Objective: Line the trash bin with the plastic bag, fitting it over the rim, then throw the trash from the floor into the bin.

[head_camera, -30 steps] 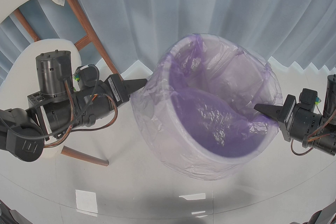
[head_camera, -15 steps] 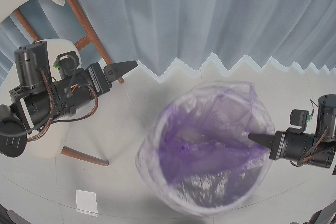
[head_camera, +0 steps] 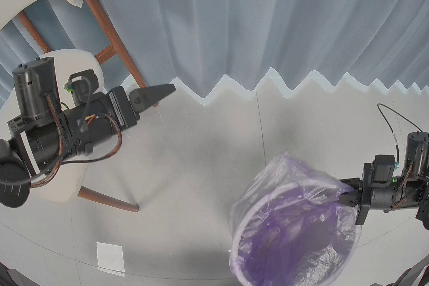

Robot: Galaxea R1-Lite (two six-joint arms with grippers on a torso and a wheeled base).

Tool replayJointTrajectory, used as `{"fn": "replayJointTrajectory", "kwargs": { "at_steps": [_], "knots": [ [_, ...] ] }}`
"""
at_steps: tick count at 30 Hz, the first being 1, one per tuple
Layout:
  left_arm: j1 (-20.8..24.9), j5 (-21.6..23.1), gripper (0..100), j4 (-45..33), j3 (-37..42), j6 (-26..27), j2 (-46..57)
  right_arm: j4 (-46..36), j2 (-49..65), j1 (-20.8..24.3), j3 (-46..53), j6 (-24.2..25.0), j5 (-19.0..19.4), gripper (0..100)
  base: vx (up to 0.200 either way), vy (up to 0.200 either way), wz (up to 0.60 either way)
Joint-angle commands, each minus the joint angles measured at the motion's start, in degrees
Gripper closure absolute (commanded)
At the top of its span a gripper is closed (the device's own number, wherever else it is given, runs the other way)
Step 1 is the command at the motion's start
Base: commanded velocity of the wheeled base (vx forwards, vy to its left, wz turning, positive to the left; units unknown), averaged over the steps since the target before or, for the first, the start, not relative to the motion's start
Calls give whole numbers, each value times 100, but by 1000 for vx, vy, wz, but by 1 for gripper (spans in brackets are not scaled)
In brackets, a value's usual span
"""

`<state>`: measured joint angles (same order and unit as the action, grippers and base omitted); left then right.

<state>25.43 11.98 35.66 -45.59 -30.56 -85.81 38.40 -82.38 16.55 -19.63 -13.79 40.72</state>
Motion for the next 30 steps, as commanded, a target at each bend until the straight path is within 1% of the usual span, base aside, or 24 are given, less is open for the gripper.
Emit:
{"fn": "replayJointTrajectory", "kwargs": {
  "at_steps": [1,4,7,11,13,15,18,21,25,30],
  "knots": [
    [410,313,0,20,508,15,20,625,-700,-302,82,-124,217,100,0,0,0],
    [542,472,0,20,780,24,-6,809,-779,-302,99,-115,217,100,0,0,0],
    [612,832,0,20,1009,252,-67,818,-762,-293,99,-19,244,100,0,0,0],
    [647,1263,0,29,1035,534,-358,818,-744,-293,108,131,270,100,0,0,0],
    [735,1342,0,82,1017,613,-525,827,-735,-284,108,157,270,100,0,0,0],
    [806,1359,0,152,1000,630,-639,827,-726,-276,108,166,270,100,0,0,0],
    [973,1394,0,591,842,630,-1105,818,-674,-258,143,227,279,100,0,0,0],
    [1122,1386,0,829,587,613,-1412,818,-656,-249,170,263,279,100,0,0,0],
    [1315,1386,0,838,138,604,-1764,827,-647,-249,205,263,279,100,0,0,0],
    [1447,1386,0,873,-152,595,-2027,827,-647,-240,187,263,279,100,0,0,0]
  ]
}}
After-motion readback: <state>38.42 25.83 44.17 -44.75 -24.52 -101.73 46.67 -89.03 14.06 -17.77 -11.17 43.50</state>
